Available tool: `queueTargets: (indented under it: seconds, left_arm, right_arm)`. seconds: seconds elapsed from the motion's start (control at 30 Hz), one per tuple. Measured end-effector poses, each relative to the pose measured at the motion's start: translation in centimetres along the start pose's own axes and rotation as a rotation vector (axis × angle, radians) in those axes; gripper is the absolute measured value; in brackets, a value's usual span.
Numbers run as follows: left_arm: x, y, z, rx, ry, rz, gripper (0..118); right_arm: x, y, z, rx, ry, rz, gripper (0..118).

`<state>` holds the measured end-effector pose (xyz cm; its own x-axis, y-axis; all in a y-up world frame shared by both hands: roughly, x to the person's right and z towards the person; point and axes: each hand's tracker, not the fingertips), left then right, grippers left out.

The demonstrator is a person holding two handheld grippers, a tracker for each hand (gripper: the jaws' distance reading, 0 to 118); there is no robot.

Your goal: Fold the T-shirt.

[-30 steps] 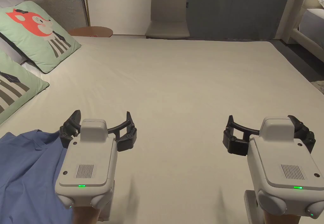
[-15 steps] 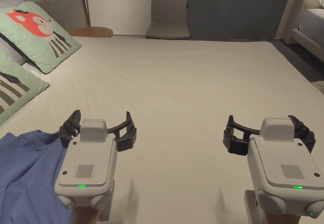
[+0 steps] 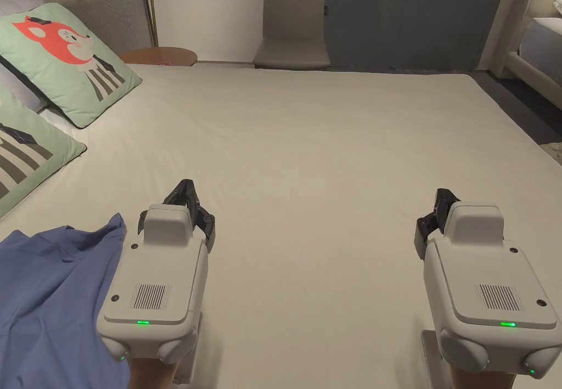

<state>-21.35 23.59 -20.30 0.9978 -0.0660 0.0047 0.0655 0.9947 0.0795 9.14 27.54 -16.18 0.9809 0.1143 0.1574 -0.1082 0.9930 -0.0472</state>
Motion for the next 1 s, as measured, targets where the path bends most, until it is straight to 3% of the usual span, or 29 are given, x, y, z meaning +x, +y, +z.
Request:
queueTargets:
  seconds: [0.2,0.37,0.73,1.0]
  left_arm:
    - [-1.1,-0.2,0.0,-0.020,0.019,0.022,0]
    - [-5.0,-0.1,1.1,-0.032,0.120,0.027,0]
    - [-18.1,0.3,7.9,-0.069,0.457,-0.014,0]
    - [-24.0,-0.4,13.8,-0.125,0.621,-0.040,0]
  right_arm:
    - [-1.0,0.3,-0.3,-0.002,0.040,-0.006,1]
    - [-4.1,0.7,-1.5,0.010,0.140,-0.013,1]
    - [-18.0,1.7,-2.4,0.020,0.481,-0.054,1]
    - [-25.7,0.6,-1.5,-0.004,0.655,-0.051,1]
